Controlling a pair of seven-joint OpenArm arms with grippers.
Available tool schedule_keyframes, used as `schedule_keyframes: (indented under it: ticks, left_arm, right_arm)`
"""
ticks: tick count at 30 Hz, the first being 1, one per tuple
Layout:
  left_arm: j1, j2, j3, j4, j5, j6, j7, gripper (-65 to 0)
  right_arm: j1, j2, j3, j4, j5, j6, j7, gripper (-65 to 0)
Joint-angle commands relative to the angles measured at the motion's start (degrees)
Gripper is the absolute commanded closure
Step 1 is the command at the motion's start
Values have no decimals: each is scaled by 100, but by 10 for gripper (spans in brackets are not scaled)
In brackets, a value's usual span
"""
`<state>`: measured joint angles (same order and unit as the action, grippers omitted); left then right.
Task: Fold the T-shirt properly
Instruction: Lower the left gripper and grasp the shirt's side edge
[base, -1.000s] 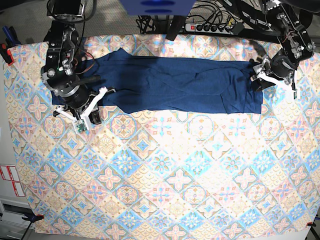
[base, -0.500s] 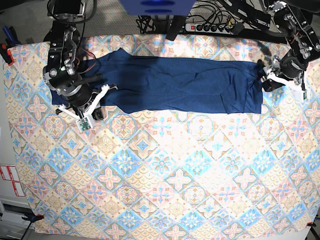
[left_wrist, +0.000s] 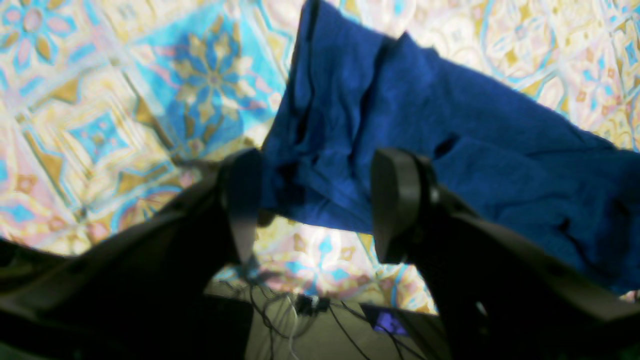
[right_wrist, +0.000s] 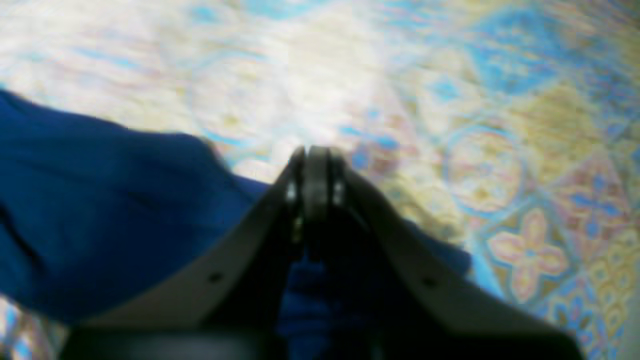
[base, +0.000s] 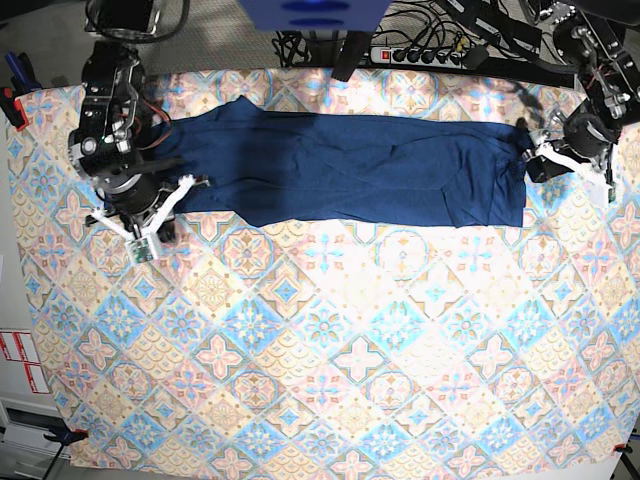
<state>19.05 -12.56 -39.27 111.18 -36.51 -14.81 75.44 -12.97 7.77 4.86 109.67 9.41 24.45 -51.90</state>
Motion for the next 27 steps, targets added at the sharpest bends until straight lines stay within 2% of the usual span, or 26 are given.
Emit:
schedule_keyframes:
  ticks: [1, 20, 27]
  left_arm:
    - [-2, -67, -34, 78, -72, 8, -49, -347]
    - [7, -67, -113, 69, -63, 8, -41, -347]
    - [-72, -270, -113, 52, -72, 8, 337, -347]
  right_arm:
    - [27, -43, -25, 106, 92, 74, 95, -3]
    - [18, -52, -78, 97, 92, 74, 104, -3]
    - [18, -61, -78, 88, 101, 74, 104, -3]
